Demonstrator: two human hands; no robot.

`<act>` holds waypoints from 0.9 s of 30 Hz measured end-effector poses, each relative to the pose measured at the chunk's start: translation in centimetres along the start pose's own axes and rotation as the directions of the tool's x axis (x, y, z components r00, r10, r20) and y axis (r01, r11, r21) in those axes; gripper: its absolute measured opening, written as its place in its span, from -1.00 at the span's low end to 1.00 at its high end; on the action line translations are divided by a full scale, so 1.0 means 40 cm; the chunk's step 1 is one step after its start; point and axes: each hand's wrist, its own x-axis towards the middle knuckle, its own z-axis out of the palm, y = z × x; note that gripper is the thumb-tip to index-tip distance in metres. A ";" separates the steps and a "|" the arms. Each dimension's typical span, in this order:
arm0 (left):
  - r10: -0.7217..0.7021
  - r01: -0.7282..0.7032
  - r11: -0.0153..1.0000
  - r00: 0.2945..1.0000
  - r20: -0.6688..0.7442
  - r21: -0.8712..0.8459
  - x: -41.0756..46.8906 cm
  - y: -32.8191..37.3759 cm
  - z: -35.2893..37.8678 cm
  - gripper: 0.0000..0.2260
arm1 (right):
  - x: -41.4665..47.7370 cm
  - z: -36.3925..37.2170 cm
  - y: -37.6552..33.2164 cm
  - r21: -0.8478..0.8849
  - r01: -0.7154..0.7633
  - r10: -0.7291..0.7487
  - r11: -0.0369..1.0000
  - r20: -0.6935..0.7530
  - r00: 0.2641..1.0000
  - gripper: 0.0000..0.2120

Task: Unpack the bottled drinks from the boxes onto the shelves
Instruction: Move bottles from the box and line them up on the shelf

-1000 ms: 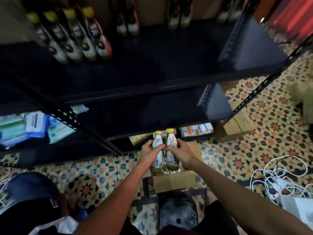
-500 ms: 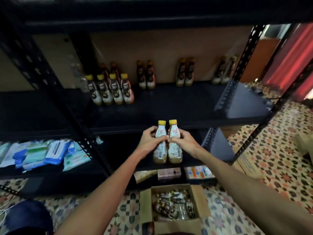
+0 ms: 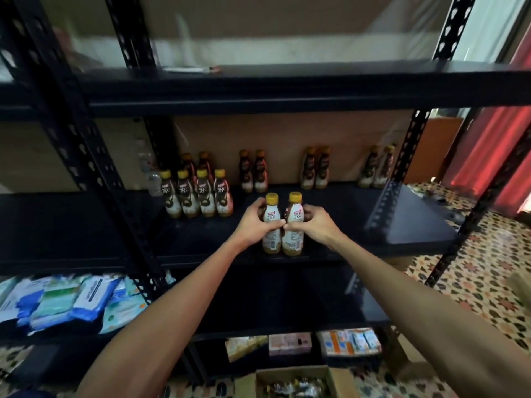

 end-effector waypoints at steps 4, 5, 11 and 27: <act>-0.057 0.057 0.998 0.998 0.017 0.024 0.049 -0.016 0.001 -0.26 | 0.040 0.011 0.003 -0.020 0.002 -0.003 1.000 -0.044 0.999 -0.58; -0.067 0.066 0.998 0.998 0.015 0.022 0.058 -0.017 0.002 -0.25 | 0.050 0.016 0.009 -0.015 -0.004 0.004 1.000 -0.053 0.999 -0.59; -0.061 0.063 0.997 0.998 -0.031 0.035 0.104 -0.020 0.005 -0.50 | 0.104 0.035 0.030 0.018 -0.021 0.023 1.000 -0.072 0.997 -0.65; 0.008 -0.204 0.800 0.944 0.330 0.564 0.206 0.153 -0.127 -0.74 | 0.160 -0.046 -0.078 -0.177 0.153 -0.163 0.972 -0.045 0.986 -0.69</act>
